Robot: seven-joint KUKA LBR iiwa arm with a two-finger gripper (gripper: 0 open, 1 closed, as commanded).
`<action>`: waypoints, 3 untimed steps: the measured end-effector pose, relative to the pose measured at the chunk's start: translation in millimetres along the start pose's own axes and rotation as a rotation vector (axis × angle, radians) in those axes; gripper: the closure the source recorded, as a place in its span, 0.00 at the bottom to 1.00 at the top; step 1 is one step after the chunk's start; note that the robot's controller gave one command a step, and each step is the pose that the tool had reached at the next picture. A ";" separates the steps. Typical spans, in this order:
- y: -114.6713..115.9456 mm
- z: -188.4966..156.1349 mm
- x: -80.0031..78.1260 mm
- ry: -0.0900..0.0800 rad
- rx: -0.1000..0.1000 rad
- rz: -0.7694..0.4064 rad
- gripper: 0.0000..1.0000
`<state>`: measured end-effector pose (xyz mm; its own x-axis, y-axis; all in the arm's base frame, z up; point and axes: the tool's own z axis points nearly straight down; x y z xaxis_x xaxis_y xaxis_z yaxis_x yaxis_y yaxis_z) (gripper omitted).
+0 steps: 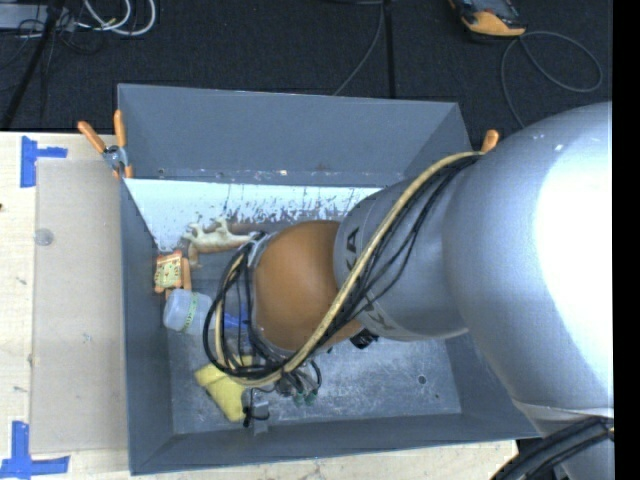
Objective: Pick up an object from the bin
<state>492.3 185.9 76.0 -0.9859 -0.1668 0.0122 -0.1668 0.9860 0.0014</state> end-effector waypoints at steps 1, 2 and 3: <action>-15.8 -48.2 2.8 -0.001 -0.001 0.186 1.00; -16.0 -48.2 2.7 -0.001 -0.001 0.187 1.00; -16.3 -117.6 -8.7 0.000 -0.001 0.177 1.00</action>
Offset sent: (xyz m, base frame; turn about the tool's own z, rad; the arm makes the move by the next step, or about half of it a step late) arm 0.0000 0.0000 0.0000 0.0000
